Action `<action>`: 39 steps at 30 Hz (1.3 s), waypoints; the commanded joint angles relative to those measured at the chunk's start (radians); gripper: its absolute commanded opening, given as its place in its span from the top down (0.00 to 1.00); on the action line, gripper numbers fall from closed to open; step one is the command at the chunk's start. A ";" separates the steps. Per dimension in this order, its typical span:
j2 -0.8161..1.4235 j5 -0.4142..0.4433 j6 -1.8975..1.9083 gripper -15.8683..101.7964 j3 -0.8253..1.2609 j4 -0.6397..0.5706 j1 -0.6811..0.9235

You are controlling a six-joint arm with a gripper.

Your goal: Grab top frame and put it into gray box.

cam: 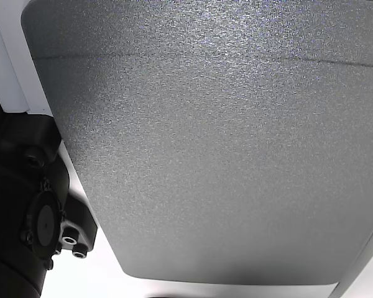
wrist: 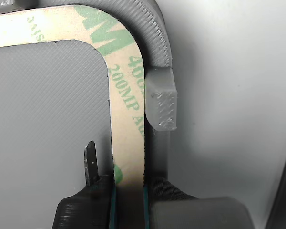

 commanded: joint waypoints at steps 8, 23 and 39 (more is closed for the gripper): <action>0.026 -0.005 -0.021 0.05 -0.025 0.011 -0.014; 0.104 0.179 -0.100 0.02 -0.084 -0.084 -0.014; 0.891 0.321 -1.505 0.02 0.661 -0.667 -0.270</action>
